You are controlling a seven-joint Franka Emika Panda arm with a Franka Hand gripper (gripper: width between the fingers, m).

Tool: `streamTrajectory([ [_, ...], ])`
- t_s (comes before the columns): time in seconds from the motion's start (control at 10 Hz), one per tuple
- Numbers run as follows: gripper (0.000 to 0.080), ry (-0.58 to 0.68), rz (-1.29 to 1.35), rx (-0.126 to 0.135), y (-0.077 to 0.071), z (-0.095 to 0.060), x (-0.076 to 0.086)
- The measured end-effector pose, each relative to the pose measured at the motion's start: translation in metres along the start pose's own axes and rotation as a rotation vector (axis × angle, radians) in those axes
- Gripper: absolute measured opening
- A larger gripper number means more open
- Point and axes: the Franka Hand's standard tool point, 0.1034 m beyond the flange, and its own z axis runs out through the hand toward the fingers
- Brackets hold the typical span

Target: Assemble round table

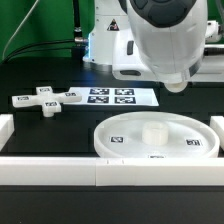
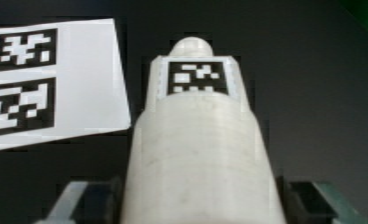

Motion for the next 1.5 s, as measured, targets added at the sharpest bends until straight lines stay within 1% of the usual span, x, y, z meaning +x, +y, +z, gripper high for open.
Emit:
streamTrajectory([
  [0.2,0.0409,0.018,-0.001,0.002,-0.001,0.000,0.004],
  [0.3,0.0409,0.091,-0.002,0.010,-0.005,-0.006,0.011],
  [0.5,0.0409,0.184,-0.027,0.019,-0.007,-0.025,0.007],
  [0.6,0.0409,0.258,-0.039,0.025,-0.012,-0.040,0.005],
  [0.7,0.0409,0.314,-0.034,0.030,-0.016,-0.050,0.003],
  [0.8,0.0409,0.383,-0.032,0.036,-0.021,-0.056,0.005],
  [0.9,0.0409,0.500,-0.034,0.045,-0.023,-0.059,0.011],
  [1.0,0.0409,0.532,-0.034,0.043,-0.022,-0.054,0.006],
  [1.1,0.0409,0.618,-0.049,0.041,-0.024,-0.061,0.011],
  [1.2,0.0409,0.696,-0.123,-0.024,-0.025,-0.071,0.011],
  [1.3,0.0409,0.750,-0.163,-0.059,-0.028,-0.080,0.009],
  [1.4,0.0409,0.834,-0.190,-0.079,-0.033,-0.089,0.009],
  [1.5,0.0409,0.904,-0.198,-0.070,-0.038,-0.091,0.009],
])
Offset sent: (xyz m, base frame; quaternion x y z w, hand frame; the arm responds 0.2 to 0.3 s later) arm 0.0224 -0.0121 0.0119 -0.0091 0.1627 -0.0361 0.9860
